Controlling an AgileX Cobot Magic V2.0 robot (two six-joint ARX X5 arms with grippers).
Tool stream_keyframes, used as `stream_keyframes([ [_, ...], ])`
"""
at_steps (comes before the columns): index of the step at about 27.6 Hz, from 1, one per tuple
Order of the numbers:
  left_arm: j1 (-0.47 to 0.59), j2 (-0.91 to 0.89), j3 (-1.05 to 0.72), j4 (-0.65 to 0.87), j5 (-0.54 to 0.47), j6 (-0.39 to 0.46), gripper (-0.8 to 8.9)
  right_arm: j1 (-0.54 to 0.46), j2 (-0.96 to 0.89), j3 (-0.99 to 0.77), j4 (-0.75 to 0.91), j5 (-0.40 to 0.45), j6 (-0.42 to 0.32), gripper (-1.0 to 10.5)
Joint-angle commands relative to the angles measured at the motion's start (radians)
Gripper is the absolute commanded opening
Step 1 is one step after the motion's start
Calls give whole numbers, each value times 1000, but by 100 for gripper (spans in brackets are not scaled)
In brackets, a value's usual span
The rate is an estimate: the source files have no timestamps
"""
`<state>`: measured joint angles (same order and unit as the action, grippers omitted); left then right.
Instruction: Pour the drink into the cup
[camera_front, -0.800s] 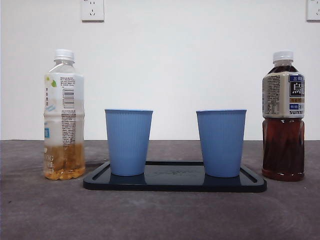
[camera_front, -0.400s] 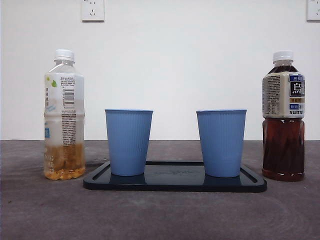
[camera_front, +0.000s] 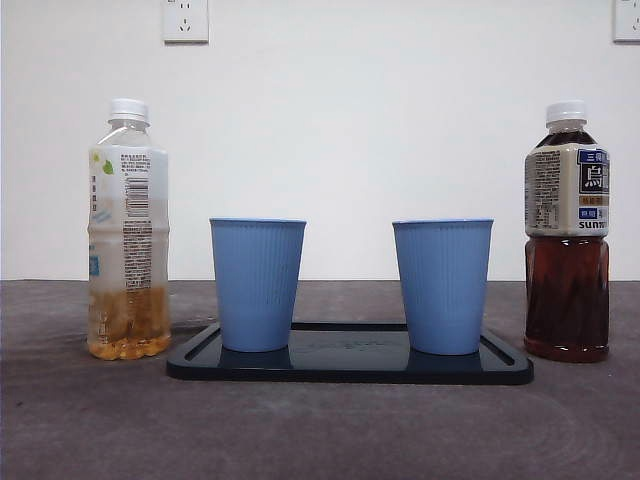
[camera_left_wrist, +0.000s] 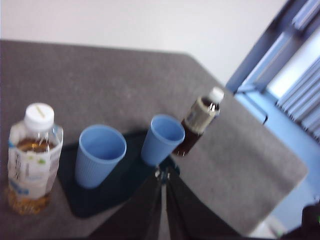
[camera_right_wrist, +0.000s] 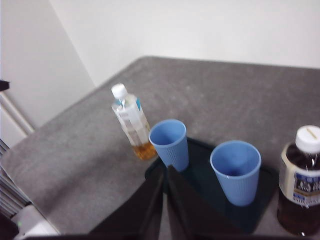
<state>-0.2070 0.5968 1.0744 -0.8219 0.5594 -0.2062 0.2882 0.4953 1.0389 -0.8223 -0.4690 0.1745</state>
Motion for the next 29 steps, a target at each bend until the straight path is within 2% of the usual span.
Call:
stream_keyframes([
  [1, -4, 4, 23, -11, 10, 67, 22, 5, 6, 19, -14, -2, -33, 12],
  [4, -4, 3, 23, -14, 10, 67, 63, 5, 6, 19, -16, -2, -33, 12],
  [6, -4, 3, 23, -11, 10, 67, 137, 5, 6, 19, -16, -1, -33, 24],
  [8, -4, 3, 23, -10, 10, 67, 220, 5, 6, 19, -16, -1, -33, 98],
  [12, -4, 3, 23, -9, 10, 67, 449, 5, 6, 19, -16, -2, -32, 338],
  [15, -4, 3, 23, -8, 10, 67, 535, 5, 6, 19, -16, -2, -29, 455],
  [18, -5, 3, 23, -8, 10, 68, 535, 5, 6, 19, -17, -2, -29, 506],
  [26, -11, 3, 23, -8, 10, 68, 531, 5, 6, 19, -17, 4, -29, 513],
  [29, -16, 3, 23, -8, 10, 68, 531, 4, 6, 16, -30, 64, -15, 513],
])
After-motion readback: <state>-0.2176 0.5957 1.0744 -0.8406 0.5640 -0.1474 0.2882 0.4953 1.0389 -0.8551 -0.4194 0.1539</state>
